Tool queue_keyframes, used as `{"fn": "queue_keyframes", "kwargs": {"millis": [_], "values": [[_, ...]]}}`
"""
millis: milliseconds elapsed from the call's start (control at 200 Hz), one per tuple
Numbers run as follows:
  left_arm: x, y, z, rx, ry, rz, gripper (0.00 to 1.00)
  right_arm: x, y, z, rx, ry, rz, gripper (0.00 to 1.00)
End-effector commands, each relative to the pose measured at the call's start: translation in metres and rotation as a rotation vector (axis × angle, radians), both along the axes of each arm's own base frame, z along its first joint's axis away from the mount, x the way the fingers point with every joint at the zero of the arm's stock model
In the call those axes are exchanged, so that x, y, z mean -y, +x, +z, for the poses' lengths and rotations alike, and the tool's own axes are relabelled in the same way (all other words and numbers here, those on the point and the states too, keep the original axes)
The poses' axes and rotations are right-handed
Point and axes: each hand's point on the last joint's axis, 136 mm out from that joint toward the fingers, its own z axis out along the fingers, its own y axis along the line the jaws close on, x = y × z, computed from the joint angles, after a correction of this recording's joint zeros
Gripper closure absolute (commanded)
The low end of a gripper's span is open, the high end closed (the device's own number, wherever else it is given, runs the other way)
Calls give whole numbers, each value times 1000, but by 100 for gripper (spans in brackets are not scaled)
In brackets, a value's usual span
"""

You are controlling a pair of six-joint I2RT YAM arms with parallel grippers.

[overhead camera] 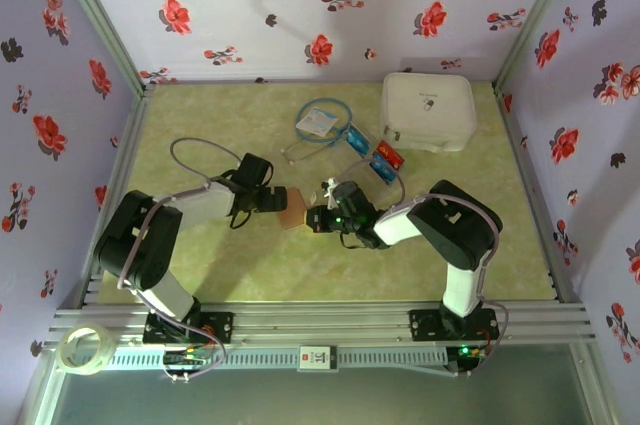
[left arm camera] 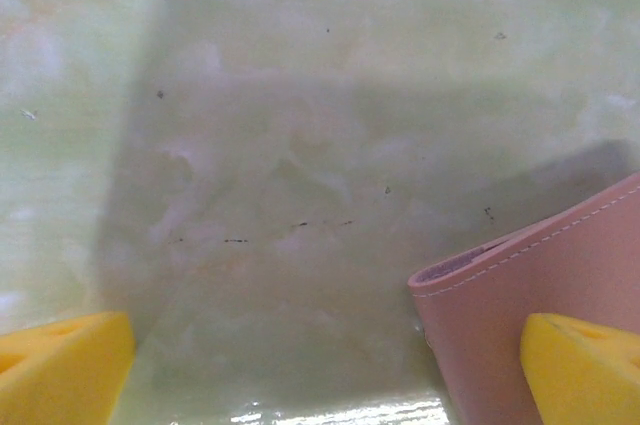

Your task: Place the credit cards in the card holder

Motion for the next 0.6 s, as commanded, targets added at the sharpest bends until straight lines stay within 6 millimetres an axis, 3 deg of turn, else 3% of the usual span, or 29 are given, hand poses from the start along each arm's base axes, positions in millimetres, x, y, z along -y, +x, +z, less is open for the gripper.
{"fn": "queue_keyframes", "kwargs": {"millis": [0, 210, 325, 405, 595], "values": [[-18, -10, -17, -46, 120, 0, 0, 1, -4, -8, -50, -51, 5, 99], [-21, -14, -24, -53, 164, -1, 0, -10, 10, 51, 35, -69, 54, 77], [-21, -14, -27, -55, 174, -5, 0, -1, 25, 75, 65, -135, 38, 67], [-21, -14, -28, -55, 176, -6, 0, 11, 37, 79, 58, -199, 16, 63], [-21, -14, -29, -49, 178, -6, 0, 34, 50, 66, 34, -402, 18, 62]]}}
